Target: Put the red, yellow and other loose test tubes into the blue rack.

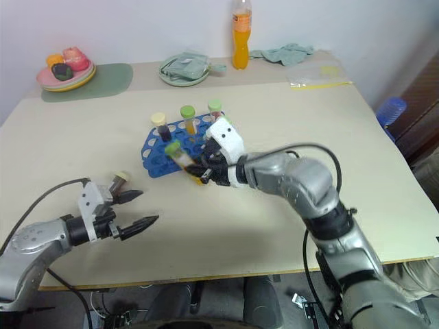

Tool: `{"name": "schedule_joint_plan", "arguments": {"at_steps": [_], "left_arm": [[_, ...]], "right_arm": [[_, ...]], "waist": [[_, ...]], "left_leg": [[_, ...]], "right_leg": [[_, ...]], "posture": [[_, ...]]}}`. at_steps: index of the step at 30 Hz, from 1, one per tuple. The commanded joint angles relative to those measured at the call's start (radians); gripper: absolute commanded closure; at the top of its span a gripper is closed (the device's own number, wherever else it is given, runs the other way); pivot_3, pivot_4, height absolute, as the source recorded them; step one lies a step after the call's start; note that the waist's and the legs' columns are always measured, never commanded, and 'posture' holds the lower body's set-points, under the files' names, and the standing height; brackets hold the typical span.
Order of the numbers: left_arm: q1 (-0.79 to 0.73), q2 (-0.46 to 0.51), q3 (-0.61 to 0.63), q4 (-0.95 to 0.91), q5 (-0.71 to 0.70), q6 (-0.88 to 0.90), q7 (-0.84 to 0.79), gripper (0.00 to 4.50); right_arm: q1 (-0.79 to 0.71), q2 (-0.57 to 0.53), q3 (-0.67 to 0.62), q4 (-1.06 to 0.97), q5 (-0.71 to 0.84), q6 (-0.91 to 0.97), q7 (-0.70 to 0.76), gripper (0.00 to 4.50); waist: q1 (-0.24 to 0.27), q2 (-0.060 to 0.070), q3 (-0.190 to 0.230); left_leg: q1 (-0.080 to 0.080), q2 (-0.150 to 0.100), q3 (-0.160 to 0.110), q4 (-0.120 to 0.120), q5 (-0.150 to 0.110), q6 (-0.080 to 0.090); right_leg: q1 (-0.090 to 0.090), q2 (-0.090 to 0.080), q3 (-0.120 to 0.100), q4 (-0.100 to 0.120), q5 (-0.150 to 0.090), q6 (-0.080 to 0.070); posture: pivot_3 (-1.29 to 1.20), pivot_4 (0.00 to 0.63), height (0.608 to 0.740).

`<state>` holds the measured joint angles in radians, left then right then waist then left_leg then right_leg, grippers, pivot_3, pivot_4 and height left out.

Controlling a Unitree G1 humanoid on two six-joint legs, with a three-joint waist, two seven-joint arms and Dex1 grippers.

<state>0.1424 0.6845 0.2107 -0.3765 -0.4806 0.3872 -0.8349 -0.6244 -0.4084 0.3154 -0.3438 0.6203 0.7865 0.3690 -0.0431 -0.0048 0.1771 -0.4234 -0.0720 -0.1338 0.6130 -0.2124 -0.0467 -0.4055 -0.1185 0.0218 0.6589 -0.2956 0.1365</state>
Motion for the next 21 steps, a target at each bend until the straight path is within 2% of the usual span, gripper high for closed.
{"name": "schedule_joint_plan", "arguments": {"at_steps": [1,4,9,15,21], "left_arm": [[-0.047,-0.031,0.041,0.004,-0.049,0.013,0.037,0.00],[-0.061,-0.029,0.045,0.022,-0.043,0.016,0.038,0.00],[-0.085,-0.032,0.052,0.053,-0.039,0.001,0.045,0.00],[-0.082,-0.039,0.050,0.032,-0.049,0.005,0.056,0.00],[-0.072,-0.049,0.047,0.003,-0.059,0.013,0.067,0.00]], "right_arm": [[0.028,0.169,-0.014,0.087,-0.177,-0.305,-0.093,3.86],[0.034,0.274,-0.001,0.210,-0.304,-0.497,-0.116,3.86],[-0.012,0.406,-0.035,0.501,-0.402,-0.719,-0.122,3.86],[-0.028,0.455,-0.074,0.655,-0.446,-0.831,-0.091,3.86],[0.001,0.452,-0.099,0.662,-0.459,-0.840,-0.055,3.86]], "waist": [[-0.005,0.000,0.000],[-0.002,0.000,0.000],[-0.001,0.000,0.000],[-0.002,0.000,0.000],[-0.002,0.000,0.000]], "left_leg": [[0.002,0.000,0.000,-0.001,0.000,0.000],[0.003,0.000,0.000,-0.001,0.001,-0.001],[0.003,0.000,-0.001,-0.001,0.002,-0.003],[0.003,0.000,-0.001,-0.002,0.002,-0.003],[0.004,0.000,-0.001,-0.002,0.002,-0.004]], "right_leg": [[0.000,0.000,0.001,0.001,0.000,0.000],[-0.001,0.000,0.002,0.003,0.000,0.000],[0.000,0.000,0.003,0.004,0.000,-0.001],[-0.001,0.000,0.003,0.004,0.000,-0.001],[-0.001,0.001,0.003,0.004,0.000,-0.001]], "posture": [[0.00,0.150,0.740],[0.00,0.150,0.740],[0.00,0.150,0.740],[0.00,0.150,0.740],[0.00,0.150,0.740]]}}
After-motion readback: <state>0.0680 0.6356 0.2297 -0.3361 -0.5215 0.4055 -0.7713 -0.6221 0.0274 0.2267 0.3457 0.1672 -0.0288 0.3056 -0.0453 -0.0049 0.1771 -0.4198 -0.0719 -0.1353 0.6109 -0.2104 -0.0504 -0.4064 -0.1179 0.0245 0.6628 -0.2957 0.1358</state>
